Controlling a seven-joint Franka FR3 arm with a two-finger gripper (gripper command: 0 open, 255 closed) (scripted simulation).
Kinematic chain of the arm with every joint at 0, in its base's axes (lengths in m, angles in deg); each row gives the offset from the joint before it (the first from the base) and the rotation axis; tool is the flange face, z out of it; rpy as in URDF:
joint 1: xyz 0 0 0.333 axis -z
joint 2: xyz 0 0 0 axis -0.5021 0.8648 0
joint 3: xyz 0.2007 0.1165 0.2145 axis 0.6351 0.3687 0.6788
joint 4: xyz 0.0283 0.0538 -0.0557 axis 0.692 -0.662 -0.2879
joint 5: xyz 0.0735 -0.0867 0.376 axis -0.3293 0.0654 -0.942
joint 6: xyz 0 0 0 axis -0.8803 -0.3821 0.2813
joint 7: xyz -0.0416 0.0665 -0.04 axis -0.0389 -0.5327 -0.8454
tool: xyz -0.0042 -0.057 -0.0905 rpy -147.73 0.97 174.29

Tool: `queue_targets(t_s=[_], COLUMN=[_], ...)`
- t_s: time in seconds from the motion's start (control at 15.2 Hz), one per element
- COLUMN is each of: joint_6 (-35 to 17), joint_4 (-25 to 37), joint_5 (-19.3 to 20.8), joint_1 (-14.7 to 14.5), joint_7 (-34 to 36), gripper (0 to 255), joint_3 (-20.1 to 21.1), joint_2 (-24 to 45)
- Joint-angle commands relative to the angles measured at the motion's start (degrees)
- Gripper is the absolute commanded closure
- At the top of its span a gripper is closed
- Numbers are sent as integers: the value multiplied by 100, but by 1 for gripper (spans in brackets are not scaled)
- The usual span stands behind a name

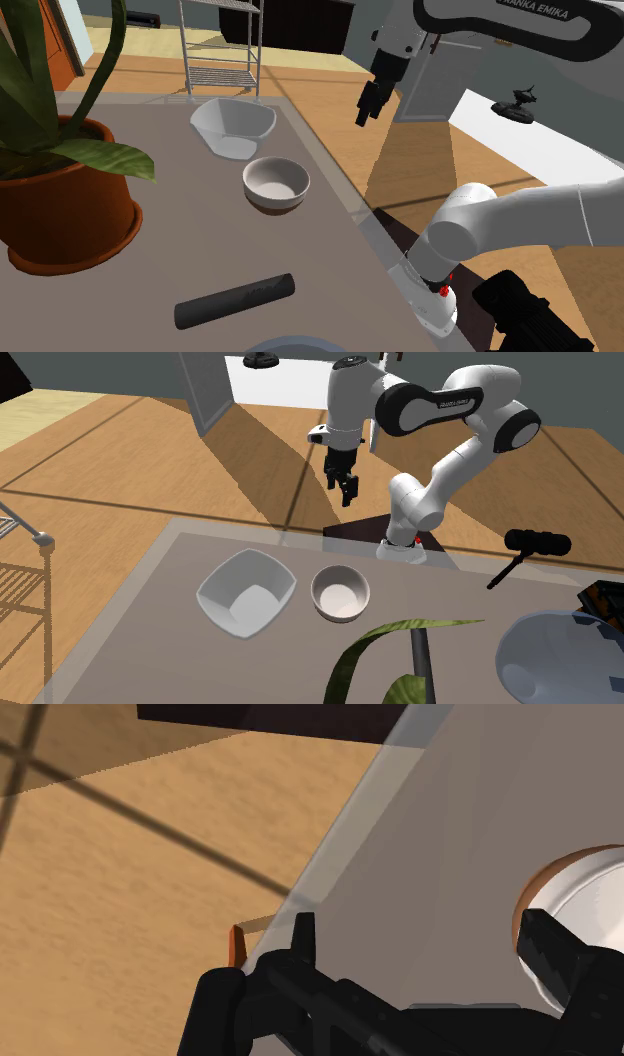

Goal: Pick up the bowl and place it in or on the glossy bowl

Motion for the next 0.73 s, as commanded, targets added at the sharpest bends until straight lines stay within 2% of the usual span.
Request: queue_targets(t_s=[0.0, 0.66], joint_6=[0, -1326], joint_4=[0, -347], joint_5=[0, -826], joint_1=[0, -245], joint_7=[0, 1181], gripper=[0, 0], joint_3=[0, 974], joint_2=[0, 996])
